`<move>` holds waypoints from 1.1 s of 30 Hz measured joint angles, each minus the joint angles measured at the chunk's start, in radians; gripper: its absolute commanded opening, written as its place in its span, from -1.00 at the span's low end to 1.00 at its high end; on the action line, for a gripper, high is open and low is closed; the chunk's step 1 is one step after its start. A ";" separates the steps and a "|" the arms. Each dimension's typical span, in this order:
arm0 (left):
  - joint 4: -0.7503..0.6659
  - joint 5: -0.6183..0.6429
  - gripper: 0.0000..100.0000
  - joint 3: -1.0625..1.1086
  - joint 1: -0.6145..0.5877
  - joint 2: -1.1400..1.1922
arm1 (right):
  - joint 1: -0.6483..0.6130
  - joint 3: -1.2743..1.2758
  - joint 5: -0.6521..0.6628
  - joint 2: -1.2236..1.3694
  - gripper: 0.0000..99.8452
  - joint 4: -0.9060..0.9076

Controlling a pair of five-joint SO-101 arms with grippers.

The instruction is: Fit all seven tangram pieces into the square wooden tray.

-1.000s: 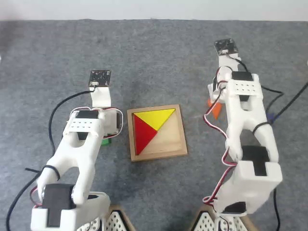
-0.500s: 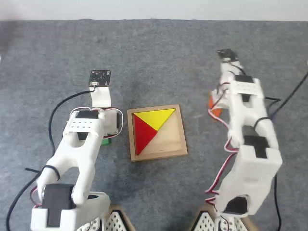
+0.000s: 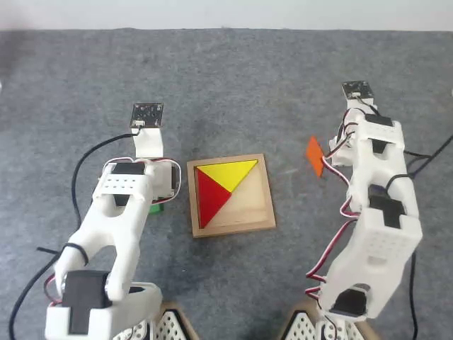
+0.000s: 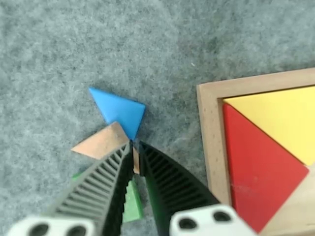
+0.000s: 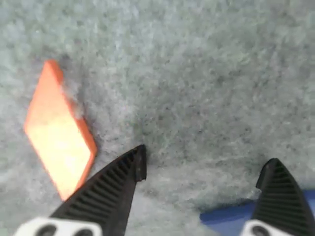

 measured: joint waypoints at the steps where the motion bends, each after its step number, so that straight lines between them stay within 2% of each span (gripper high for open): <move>1: 0.000 0.000 -0.95 0.000 0.000 0.000 | -0.020 0.000 0.000 -0.017 -0.28 0.014; 6: 0.000 0.000 -0.95 0.000 0.000 0.000 | -0.107 0.000 -0.011 -0.097 -0.28 0.068; 16: 0.000 0.000 -0.95 0.000 0.000 0.000 | -0.129 0.000 -0.015 -0.041 -0.28 0.060; 21: 0.000 0.000 -0.95 0.000 0.000 0.000 | -0.094 -0.032 0.003 0.015 -0.28 0.034; 24: 0.000 0.000 -0.95 0.000 0.000 0.000 | -0.029 -0.097 0.006 0.087 -0.28 0.035; 27: 0.000 0.000 -0.95 0.000 -0.002 0.000 | 0.026 -0.149 0.003 0.124 -0.28 0.075; 33: 0.002 0.000 -0.95 0.000 -0.002 0.000 | 0.041 -0.238 0.003 0.176 -0.28 0.146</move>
